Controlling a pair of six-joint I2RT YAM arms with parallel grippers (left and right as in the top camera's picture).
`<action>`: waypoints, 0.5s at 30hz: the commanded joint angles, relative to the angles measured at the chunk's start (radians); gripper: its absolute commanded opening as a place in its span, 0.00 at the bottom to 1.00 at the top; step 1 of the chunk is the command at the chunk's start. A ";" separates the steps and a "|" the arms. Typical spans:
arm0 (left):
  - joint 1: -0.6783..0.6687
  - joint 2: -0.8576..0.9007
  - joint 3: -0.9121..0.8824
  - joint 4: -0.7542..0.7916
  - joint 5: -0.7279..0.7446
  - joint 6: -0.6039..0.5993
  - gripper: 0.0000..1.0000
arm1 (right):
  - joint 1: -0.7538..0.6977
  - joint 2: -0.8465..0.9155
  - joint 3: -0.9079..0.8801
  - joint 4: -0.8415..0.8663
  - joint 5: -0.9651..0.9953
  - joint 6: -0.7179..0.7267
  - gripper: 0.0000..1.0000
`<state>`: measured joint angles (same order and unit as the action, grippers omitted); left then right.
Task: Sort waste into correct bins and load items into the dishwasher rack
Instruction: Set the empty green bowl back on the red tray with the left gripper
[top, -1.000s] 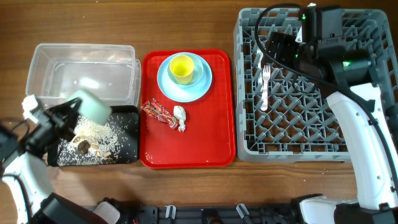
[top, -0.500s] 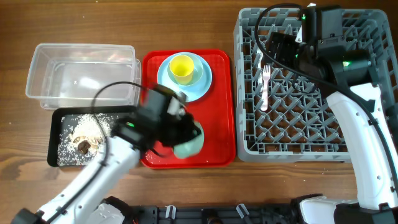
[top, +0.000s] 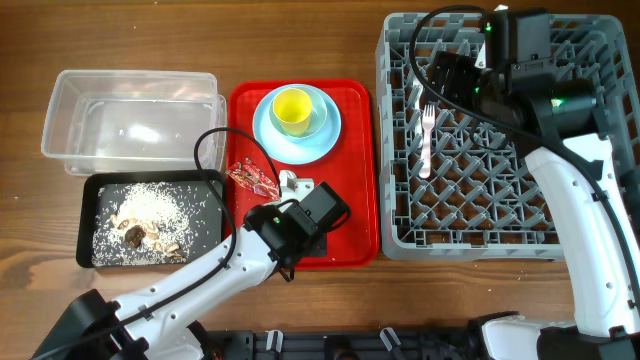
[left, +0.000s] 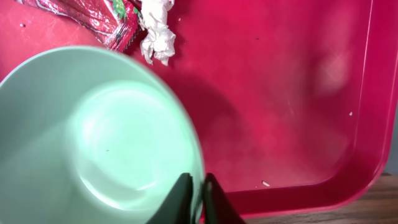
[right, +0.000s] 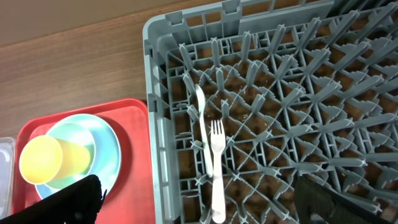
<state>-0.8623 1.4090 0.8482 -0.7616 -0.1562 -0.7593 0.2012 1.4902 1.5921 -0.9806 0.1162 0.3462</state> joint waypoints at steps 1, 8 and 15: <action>-0.003 0.005 0.005 0.018 0.014 -0.012 0.33 | 0.001 0.010 0.005 0.003 0.007 -0.005 1.00; 0.096 -0.008 0.153 0.024 -0.080 0.023 0.53 | 0.001 0.010 0.005 0.003 0.007 -0.005 1.00; 0.272 0.040 0.192 0.082 -0.080 0.023 0.42 | 0.001 0.010 0.005 0.003 0.007 -0.005 1.00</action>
<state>-0.6392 1.4109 1.0344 -0.6842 -0.2127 -0.7460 0.2012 1.4902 1.5921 -0.9806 0.1165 0.3462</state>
